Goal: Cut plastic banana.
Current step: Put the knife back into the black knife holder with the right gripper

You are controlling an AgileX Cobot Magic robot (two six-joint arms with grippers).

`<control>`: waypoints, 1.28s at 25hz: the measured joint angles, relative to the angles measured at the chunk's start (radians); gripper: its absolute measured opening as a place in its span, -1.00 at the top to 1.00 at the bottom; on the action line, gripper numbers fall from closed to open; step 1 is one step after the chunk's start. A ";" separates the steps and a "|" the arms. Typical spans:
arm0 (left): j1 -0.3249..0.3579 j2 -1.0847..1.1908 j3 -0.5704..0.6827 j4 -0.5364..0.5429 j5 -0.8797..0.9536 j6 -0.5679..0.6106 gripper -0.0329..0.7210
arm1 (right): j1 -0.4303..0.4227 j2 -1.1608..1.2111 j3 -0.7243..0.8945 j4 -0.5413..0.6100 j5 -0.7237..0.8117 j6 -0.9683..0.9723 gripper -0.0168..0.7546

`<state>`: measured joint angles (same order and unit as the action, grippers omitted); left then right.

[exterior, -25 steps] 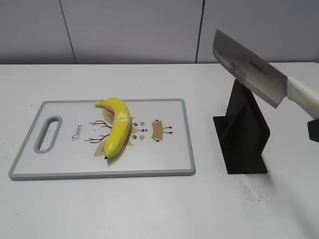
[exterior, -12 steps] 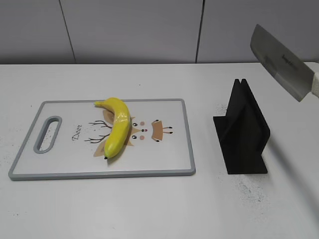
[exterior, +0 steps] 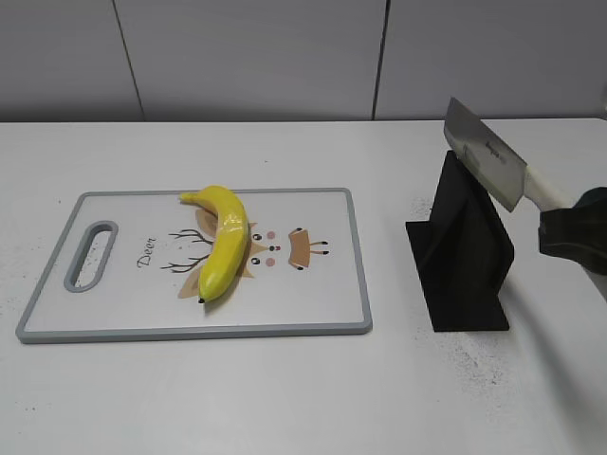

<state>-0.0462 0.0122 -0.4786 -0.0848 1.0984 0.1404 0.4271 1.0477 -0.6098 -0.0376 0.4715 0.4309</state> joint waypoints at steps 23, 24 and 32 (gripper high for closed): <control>0.000 0.000 0.000 0.000 0.000 -0.002 -0.50 | 0.000 0.042 -0.062 -0.083 -0.045 0.050 0.53; 0.000 0.000 0.000 0.000 0.000 -0.002 -0.50 | 0.000 0.042 -0.062 -0.090 -0.038 0.055 0.53; 0.000 0.000 0.000 0.001 0.000 -0.002 -0.50 | 0.000 0.090 -0.062 -0.102 -0.007 0.062 0.53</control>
<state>-0.0462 0.0122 -0.4786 -0.0836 1.0984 0.1386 0.4271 1.1380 -0.6716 -0.1395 0.4648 0.4929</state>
